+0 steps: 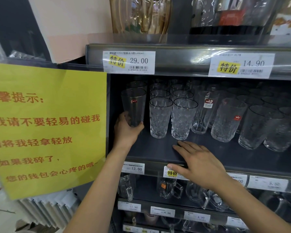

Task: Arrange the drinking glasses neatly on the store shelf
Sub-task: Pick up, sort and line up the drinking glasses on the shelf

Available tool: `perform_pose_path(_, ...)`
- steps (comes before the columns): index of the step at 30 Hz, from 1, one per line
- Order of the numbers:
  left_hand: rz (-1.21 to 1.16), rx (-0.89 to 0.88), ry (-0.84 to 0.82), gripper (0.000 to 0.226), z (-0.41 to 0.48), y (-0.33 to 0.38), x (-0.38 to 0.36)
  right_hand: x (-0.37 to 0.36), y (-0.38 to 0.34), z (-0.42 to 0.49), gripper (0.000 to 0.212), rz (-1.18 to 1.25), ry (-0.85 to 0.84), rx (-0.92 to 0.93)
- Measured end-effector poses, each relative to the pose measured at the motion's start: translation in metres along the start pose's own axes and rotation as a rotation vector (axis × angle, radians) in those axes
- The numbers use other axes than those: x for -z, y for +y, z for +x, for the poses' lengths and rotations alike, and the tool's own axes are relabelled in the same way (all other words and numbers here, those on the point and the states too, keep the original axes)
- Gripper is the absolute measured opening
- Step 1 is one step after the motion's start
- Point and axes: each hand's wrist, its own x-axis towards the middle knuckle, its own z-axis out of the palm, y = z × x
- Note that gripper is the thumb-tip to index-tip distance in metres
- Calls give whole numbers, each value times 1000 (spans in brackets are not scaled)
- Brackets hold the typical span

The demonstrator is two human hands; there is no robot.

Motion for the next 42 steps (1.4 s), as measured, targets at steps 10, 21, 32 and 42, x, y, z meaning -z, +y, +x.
perform_pose_path(10, 37, -18, -4, 57, -3, 4, 2, 1, -1, -1, 86, -7, 2, 2)
perform_pose_path(21, 60, 8, -25, 48, -6, 8, 5, -1, 0, -1, 87, 3, 15, 3)
perform_pose_path(32, 72, 23, -47, 58, -7, 9, 5, 0, 0, -1, 86, -2, 14, 4)
perform_pose_path(42, 223, 95, -124, 67, -24, -5, 12, 6, 1, -1, 87, 101, -2, -2)
